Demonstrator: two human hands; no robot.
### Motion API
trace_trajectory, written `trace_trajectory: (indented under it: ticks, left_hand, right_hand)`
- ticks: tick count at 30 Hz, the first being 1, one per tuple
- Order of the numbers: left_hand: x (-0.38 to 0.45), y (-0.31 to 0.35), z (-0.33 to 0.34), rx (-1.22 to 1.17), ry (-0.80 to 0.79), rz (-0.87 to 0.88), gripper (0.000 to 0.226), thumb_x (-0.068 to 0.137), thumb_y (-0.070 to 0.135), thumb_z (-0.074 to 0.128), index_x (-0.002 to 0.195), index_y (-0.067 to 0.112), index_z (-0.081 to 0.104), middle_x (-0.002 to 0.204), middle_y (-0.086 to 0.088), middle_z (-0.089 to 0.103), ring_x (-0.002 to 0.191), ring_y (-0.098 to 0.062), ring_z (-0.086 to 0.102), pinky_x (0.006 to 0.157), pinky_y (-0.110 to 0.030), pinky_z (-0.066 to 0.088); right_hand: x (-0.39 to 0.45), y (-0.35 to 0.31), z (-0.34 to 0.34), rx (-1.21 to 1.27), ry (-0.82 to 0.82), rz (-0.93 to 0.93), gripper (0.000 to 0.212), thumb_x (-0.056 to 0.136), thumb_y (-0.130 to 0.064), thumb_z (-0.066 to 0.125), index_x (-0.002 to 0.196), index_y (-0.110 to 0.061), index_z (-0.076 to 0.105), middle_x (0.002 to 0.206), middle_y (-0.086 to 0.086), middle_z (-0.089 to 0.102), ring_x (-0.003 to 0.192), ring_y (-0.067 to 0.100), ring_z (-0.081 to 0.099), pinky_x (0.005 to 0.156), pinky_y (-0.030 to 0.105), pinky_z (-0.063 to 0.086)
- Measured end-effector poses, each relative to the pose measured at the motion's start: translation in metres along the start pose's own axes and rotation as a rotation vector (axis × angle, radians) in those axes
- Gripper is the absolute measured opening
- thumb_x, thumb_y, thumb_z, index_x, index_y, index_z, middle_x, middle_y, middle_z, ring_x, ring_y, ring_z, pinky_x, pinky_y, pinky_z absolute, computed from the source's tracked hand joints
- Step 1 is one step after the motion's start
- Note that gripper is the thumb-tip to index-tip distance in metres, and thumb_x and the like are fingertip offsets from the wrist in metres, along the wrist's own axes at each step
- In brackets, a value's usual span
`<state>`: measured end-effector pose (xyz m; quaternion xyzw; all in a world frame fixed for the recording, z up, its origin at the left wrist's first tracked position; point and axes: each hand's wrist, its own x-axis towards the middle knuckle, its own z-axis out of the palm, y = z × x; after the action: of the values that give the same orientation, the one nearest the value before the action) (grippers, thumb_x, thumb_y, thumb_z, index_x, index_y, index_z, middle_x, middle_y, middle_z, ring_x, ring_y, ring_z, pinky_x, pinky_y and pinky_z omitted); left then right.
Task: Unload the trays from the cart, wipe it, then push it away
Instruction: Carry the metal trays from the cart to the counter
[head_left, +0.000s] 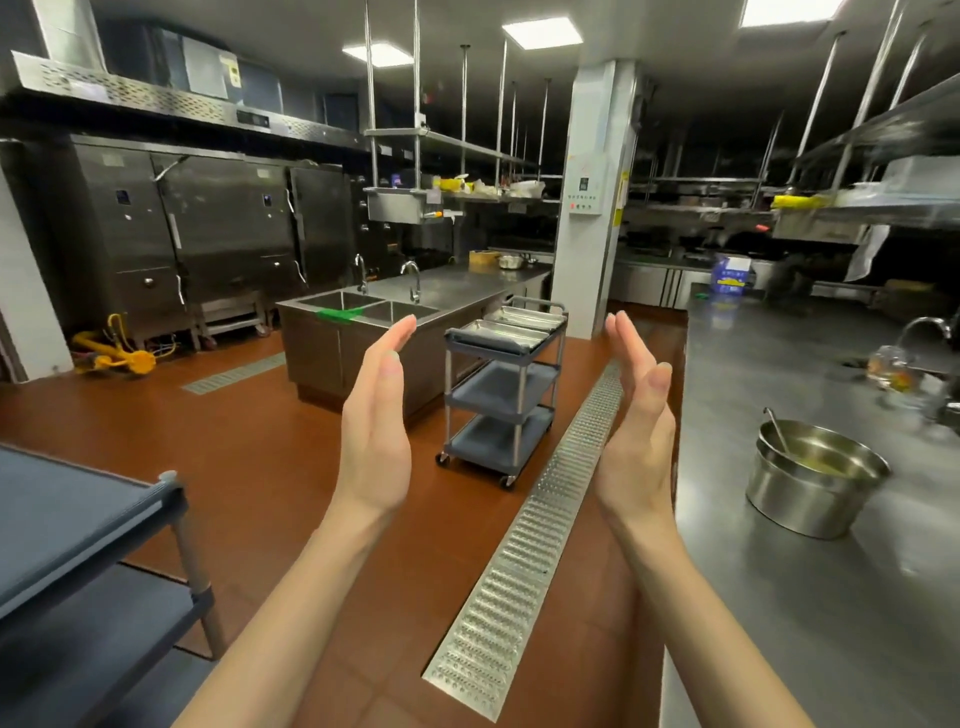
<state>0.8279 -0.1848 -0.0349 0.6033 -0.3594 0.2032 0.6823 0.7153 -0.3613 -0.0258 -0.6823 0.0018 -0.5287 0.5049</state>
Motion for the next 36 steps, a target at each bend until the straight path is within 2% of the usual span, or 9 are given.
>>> trace_trajectory:
  ticks: [2,4,7,11,18,24,29,31,36]
  left_hand:
    - [0.031,-0.035,0.024,-0.012,-0.031,-0.007,0.061,0.110,0.053,0.026,0.157,0.021,0.047,0.156,0.018,0.053,0.149,-0.002,0.041,0.125,-0.025,0.031]
    - [0.055,-0.059,0.040,-0.027,-0.042,-0.011,0.061,0.110,0.054,0.027,0.157,0.021,0.047,0.156,0.018,0.053,0.149,-0.001,0.041,0.124,-0.024,0.030]
    - [0.101,-0.106,0.075,-0.054,-0.056,-0.021,0.062,0.109,0.055,0.027,0.156,0.021,0.048,0.155,0.017,0.054,0.149,-0.002,0.043,0.124,-0.025,0.031]
    - [0.151,-0.160,0.116,-0.090,-0.080,-0.029,0.059,0.111,0.052,0.026,0.156,0.022,0.049,0.155,0.017,0.055,0.148,-0.002,0.043,0.124,-0.025,0.031]
    - [0.211,-0.261,0.191,-0.155,-0.136,-0.058,0.058,0.111,0.052,0.026,0.156,0.022,0.049,0.155,0.018,0.054,0.149,-0.003,0.042,0.122,-0.020,0.031]
    - [0.279,-0.352,0.276,-0.232,-0.163,-0.081,0.057,0.111,0.049,0.027,0.156,0.023,0.049,0.155,0.017,0.054,0.149,-0.003,0.042,0.127,-0.035,0.030]
    - [0.350,-0.422,0.348,-0.293,-0.195,-0.088,0.060,0.110,0.052,0.027,0.156,0.022,0.048,0.157,0.014,0.053,0.150,-0.004,0.042,0.128,-0.038,0.029]
    - [0.377,-0.448,0.376,-0.320,-0.213,-0.085,0.060,0.110,0.052,0.027,0.156,0.022,0.049,0.156,0.014,0.054,0.150,-0.004,0.042,0.127,-0.035,0.029]
    - [0.436,-0.508,0.447,-0.329,-0.268,-0.101,0.054,0.114,0.045,0.026,0.156,0.021,0.049,0.156,0.015,0.054,0.147,-0.001,0.044,0.123,-0.022,0.032]
  right_hand:
    - [0.030,0.038,-0.001,-0.033,0.012,-0.001,0.078,0.102,-0.074,0.013,0.158,-0.029,0.042,0.158,-0.022,0.046,0.148,-0.006,0.034,0.119,0.009,0.023]
    - [0.052,0.064,-0.003,-0.058,0.011,0.002,0.074,0.104,-0.071,0.012,0.158,-0.030,0.042,0.158,-0.024,0.045,0.149,-0.006,0.033,0.118,0.008,0.023]
    - [0.095,0.116,-0.002,-0.091,0.036,0.011,0.074,0.104,-0.071,0.011,0.158,-0.030,0.042,0.159,-0.022,0.045,0.150,-0.005,0.032,0.123,0.014,0.022]
    - [0.147,0.173,0.001,-0.118,0.091,0.038,0.080,0.101,-0.075,0.011,0.158,-0.028,0.041,0.159,-0.018,0.045,0.150,-0.003,0.033,0.128,0.032,0.022]
    - [0.226,0.267,0.000,-0.164,0.153,0.030,0.084,0.099,-0.078,0.013,0.157,-0.025,0.043,0.159,-0.014,0.047,0.150,0.000,0.036,0.128,0.041,0.025]
    - [0.309,0.359,-0.004,-0.226,0.189,0.019,0.084,0.100,-0.078,0.012,0.157,-0.025,0.044,0.159,-0.017,0.047,0.149,-0.002,0.035,0.125,0.022,0.023]
    - [0.394,0.434,-0.010,-0.271,0.220,0.003,0.079,0.103,-0.074,0.012,0.157,-0.027,0.045,0.158,-0.018,0.047,0.151,0.000,0.034,0.127,0.032,0.023]
    - [0.426,0.463,-0.011,-0.287,0.220,-0.001,0.077,0.103,-0.072,0.011,0.157,-0.028,0.044,0.158,-0.020,0.047,0.151,-0.001,0.034,0.127,0.029,0.023]
    - [0.490,0.523,-0.014,-0.329,0.227,0.042,0.080,0.101,-0.075,0.010,0.158,-0.029,0.042,0.159,-0.021,0.045,0.149,-0.006,0.032,0.121,0.012,0.020]
